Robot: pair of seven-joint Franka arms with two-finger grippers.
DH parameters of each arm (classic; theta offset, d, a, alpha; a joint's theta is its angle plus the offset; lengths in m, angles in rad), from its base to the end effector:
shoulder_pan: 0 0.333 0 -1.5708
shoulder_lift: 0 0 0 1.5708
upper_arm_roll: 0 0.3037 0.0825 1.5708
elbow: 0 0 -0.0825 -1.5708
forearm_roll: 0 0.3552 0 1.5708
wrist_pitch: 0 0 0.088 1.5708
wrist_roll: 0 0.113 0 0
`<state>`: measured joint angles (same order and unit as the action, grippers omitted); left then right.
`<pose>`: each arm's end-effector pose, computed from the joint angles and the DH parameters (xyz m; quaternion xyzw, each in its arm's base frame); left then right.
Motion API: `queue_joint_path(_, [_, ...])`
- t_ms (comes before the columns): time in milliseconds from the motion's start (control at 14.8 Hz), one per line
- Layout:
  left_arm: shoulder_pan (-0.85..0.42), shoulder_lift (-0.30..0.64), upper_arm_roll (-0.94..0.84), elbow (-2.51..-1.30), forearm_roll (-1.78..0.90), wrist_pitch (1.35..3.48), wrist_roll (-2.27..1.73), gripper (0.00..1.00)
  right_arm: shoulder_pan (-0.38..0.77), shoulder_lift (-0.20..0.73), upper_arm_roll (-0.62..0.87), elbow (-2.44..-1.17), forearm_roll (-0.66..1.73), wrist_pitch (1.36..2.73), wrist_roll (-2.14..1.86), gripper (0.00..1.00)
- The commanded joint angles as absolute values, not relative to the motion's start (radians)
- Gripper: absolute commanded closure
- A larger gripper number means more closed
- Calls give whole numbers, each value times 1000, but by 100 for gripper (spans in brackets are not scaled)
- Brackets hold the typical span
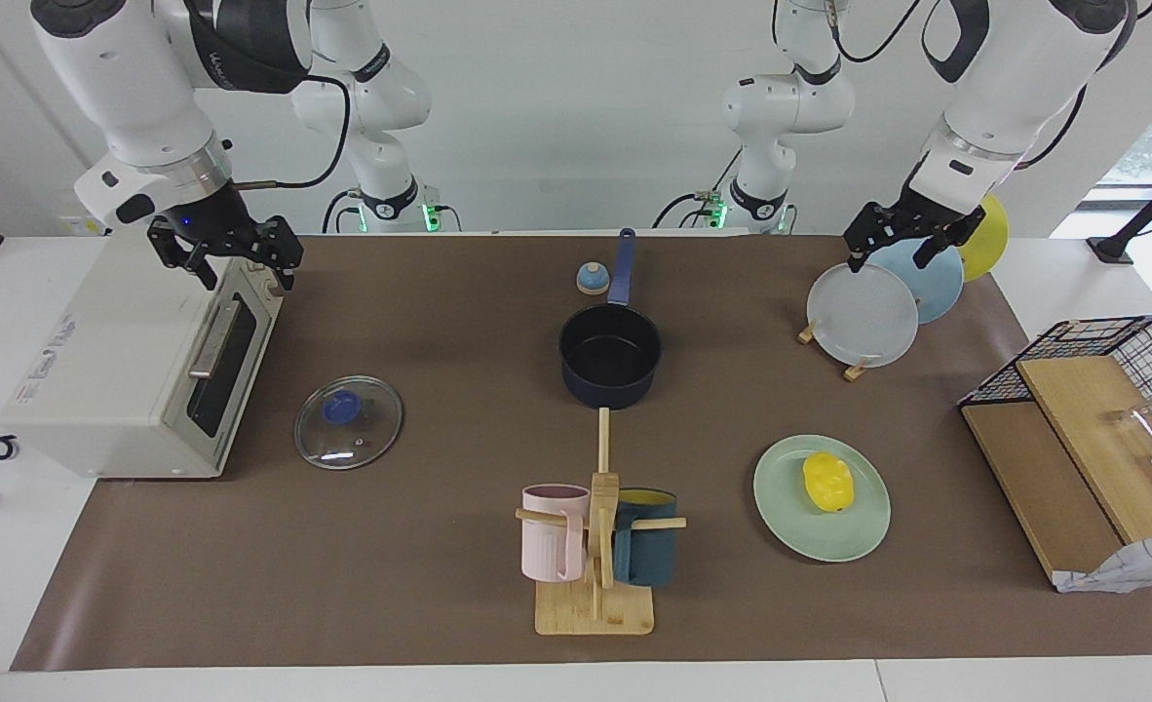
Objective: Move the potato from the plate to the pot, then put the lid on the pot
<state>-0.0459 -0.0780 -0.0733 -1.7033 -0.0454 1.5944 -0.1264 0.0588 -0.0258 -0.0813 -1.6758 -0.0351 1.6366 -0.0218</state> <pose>0.4980 -0.0661 0.5895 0.9997 0.0046 -0.0179 0.0178 0.5215 -0.0160 0.5787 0.9998 0.0009 -0.0071 0.0163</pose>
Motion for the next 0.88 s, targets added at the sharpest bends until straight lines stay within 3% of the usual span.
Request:
queue_joint_path(0, [-37,-98,-75,-1713,-55,1580,-132,0,58,-31,-83,-1680,-21,1631,-9,0])
queue_joint_path(203, [-41,-98,-75,-1717,-55,1585,-133,0,64,-41,-81,-1704,-20,1638,-20,0])
queue_joint_path(339, [-43,-94,-75,-1712,-54,1603,-137,0,71,-43,-77,-1739,-20,1721,-20,0])
queue_joint_path(610, [-37,-80,-78,-1704,-60,1632,-133,0,71,20,-74,-1753,17,1793,-49,0])
queue_joint_path(814, [-38,16,-77,-1634,-74,1643,-133,0,74,67,-72,-1827,18,1934,-77,0])
